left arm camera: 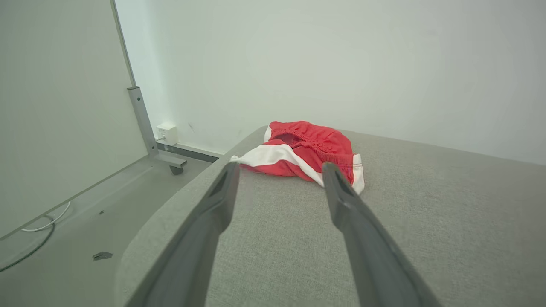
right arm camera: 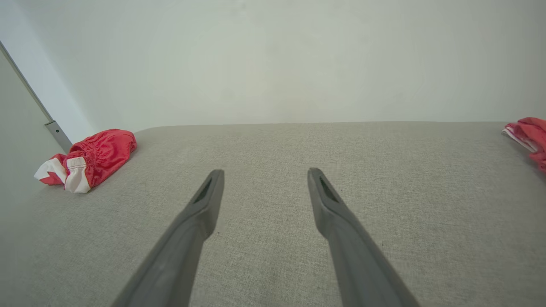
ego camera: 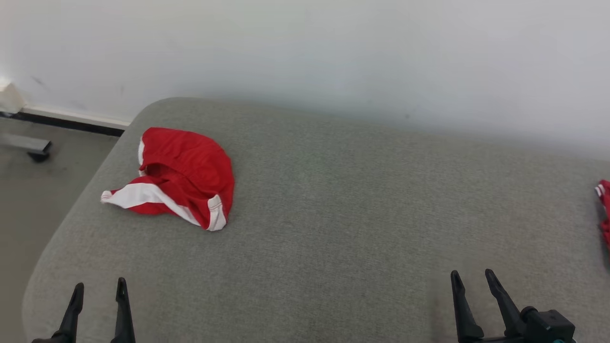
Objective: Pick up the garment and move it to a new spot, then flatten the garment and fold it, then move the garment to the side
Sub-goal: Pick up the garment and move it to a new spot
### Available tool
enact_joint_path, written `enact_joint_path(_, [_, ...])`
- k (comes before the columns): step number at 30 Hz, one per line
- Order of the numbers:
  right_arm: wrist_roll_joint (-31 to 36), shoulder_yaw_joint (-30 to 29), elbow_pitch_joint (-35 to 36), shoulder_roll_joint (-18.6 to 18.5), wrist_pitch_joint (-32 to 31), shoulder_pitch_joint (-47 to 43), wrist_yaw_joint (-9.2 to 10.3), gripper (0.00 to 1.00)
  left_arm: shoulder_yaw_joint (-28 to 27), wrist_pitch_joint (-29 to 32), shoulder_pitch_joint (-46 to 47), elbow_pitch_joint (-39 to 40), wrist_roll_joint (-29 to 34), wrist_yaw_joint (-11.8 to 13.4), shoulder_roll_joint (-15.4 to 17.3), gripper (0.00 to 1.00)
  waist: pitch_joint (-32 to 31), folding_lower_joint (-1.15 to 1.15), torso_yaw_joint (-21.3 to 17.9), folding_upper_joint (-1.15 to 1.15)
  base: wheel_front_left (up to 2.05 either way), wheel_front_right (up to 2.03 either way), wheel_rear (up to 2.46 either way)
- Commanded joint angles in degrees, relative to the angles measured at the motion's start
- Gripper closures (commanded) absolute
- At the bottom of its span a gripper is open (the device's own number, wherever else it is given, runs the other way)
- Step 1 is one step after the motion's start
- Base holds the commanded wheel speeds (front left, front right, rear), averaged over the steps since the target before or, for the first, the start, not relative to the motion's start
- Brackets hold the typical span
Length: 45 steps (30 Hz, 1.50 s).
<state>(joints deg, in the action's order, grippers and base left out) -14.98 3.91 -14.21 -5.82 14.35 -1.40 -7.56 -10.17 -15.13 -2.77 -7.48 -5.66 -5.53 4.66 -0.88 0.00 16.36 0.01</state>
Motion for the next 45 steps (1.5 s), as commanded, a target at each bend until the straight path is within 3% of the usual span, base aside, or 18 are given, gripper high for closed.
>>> enact_joint_path(1, [-0.20, 0.29, -0.15, 0.11, 0.27, 0.43, 0.17, 0.00, -0.20, -0.01, -0.21, 0.27, -0.07, 0.31, 0.10, 0.00, 0.45, 0.00, 4.09, -0.01, 0.00, 0.00, 0.00])
enact_joint_path(13, [-0.66, 1.10, -1.38, 0.07, 0.39, 1.49, 0.17, 0.00, -1.02, -0.01, -0.67, 0.22, -0.50, 0.77, 0.04, 0.00, 1.14, 0.00, 9.67, -0.01, 0.00, 0.00, 0.00])
enact_joint_path(22, [-0.91, 1.87, -2.00, 0.28, 0.47, 2.38, 0.17, 0.00, -2.18, 0.00, -0.76, 0.08, -0.93, 0.97, 0.23, 0.00, 1.36, 0.00, 8.97, -0.01, 0.00, 0.00, 0.00])
enact_joint_path(27, [-0.46, 0.36, -1.70, -0.39, 0.54, 3.17, 0.17, 0.00, -2.66, 0.00, 1.93, -0.38, -1.90, 0.83, 0.40, 0.00, 3.10, 0.00, 6.72, -0.01, 0.00, 0.00, 0.00])
enact_joint_path(34, [0.98, -1.84, 1.23, -2.80, -0.96, 6.54, 0.17, 0.00, -2.93, -0.02, 13.98, -2.36, -3.78, 0.10, 2.59, 0.00, 10.33, 0.00, 0.92, -0.01, 0.00, 0.00, 0.00])
enact_joint_path(39, [2.08, -4.63, 4.07, -4.22, -1.65, 9.80, 0.17, 0.00, -2.75, 0.32, 28.03, -5.41, -5.19, -0.34, 6.29, 0.00, 18.19, 0.00, -5.51, -0.01, 0.00, 0.00, 0.00])
enact_joint_path(45, [2.89, -6.99, 5.67, -4.26, -1.34, 11.27, 0.17, 0.00, -3.09, 3.22, 40.06, -10.26, -6.63, -0.57, 10.84, 0.00, 23.39, 0.00, -11.04, -0.01, 0.00, 0.00, 0.00])
